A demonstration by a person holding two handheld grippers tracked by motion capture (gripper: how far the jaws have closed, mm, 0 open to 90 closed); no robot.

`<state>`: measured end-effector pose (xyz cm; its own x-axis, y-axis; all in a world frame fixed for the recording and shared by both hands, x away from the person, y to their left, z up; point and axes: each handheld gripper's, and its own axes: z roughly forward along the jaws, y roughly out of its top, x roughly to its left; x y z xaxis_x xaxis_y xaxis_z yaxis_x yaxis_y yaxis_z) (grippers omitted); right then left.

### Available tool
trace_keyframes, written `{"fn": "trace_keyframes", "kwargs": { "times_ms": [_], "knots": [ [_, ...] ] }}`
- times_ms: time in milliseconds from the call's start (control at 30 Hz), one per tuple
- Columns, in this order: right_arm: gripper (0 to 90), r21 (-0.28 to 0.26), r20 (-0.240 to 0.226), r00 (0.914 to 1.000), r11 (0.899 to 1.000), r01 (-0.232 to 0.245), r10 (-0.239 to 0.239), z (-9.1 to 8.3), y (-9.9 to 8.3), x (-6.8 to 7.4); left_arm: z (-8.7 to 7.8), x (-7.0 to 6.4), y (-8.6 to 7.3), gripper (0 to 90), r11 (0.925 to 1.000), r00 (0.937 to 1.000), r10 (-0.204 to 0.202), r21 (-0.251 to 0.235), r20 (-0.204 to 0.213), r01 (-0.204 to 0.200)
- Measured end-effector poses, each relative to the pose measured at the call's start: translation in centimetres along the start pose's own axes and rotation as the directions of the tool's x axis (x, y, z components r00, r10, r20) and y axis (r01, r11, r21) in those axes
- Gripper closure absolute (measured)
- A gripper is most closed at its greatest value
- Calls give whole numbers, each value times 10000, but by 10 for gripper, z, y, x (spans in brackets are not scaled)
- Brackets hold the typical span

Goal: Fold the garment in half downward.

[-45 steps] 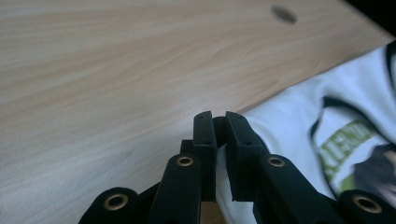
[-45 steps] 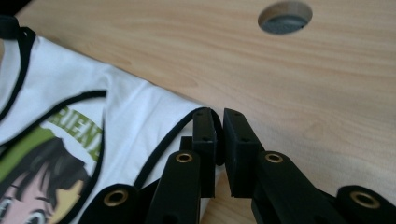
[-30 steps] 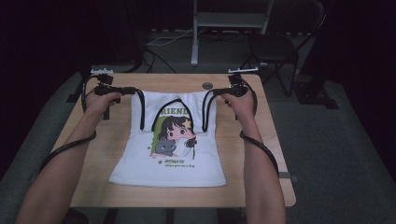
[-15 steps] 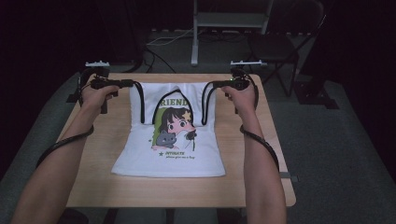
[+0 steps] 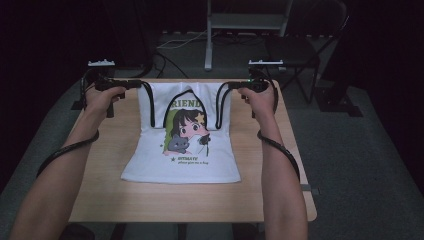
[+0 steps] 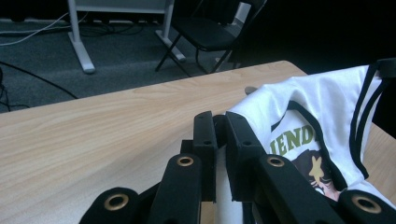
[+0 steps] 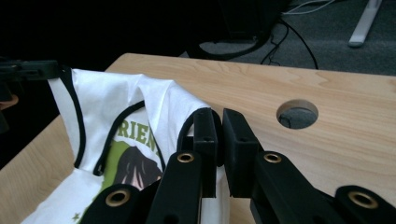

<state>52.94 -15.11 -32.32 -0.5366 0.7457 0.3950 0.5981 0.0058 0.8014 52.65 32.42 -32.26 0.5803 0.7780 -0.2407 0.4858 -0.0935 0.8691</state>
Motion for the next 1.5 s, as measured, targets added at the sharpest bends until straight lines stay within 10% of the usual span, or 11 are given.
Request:
{"fn": "trace_keyframes", "kwargs": {
  "times_ms": [833, 1500],
  "knots": [
    [851, -593, -241, 9997, 9982, 49, -63, -13, 18, 9, -11, -8, 19, 834, 9985, 9998, 150, -522, -151, -158],
    [850, 186, -219, 9992, 9993, 336, -332, -2, -12, 0, -6, -7, -6, 834, 9982, 9983, 560, 223, -174, -556]
  ]
}}
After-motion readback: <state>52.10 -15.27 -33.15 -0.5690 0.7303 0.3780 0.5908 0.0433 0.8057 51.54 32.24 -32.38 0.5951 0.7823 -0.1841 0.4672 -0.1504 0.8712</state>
